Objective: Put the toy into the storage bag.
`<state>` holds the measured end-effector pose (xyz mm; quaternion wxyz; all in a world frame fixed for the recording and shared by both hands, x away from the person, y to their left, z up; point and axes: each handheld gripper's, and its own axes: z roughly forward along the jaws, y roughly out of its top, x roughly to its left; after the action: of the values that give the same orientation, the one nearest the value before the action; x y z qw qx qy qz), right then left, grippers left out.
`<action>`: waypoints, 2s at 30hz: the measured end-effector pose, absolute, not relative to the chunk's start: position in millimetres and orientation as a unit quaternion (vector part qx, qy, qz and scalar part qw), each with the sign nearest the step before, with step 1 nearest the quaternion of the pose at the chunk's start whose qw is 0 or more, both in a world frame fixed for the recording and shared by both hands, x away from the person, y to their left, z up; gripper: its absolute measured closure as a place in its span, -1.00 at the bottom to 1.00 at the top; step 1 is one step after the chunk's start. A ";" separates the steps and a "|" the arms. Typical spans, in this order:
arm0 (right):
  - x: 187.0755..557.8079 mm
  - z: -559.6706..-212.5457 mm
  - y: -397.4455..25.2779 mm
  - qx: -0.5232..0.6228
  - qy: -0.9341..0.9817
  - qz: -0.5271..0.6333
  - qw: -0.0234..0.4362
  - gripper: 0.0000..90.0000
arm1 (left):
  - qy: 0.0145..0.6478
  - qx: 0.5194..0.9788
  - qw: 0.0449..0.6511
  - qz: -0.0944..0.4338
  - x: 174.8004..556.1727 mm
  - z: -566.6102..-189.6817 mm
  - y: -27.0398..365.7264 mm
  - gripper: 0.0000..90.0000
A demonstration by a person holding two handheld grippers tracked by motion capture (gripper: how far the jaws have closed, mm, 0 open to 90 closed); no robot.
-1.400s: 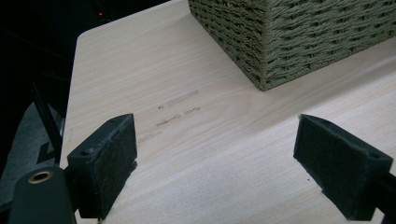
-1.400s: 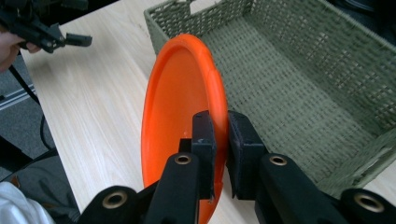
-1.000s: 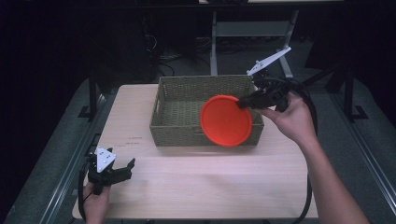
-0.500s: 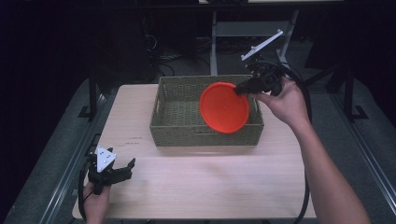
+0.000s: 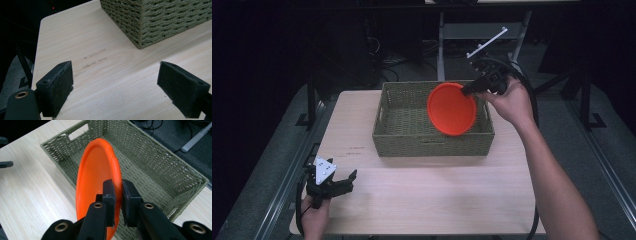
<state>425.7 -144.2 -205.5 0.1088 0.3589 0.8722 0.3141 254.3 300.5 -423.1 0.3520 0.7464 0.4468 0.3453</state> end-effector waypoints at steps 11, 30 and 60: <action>440.9 -212.9 -149.1 0.384 0.865 0.301 0.112 0.82 | 0.442 0.748 0.351 0.348 253.5 -422.7 299.7 -0.71; 463.0 -231.3 -144.1 0.406 0.858 0.293 0.112 0.82 | 0.445 0.744 0.358 0.345 253.3 -423.2 299.1 -0.71; 496.1 -279.4 -132.9 0.437 0.850 0.279 0.095 0.82 | 0.438 0.751 0.356 0.342 253.6 -423.4 296.1 -0.71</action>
<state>496.1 -132.9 -279.4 0.0945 0.4368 0.8499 0.2791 253.6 296.1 -423.4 0.3563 0.7513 0.4376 0.3422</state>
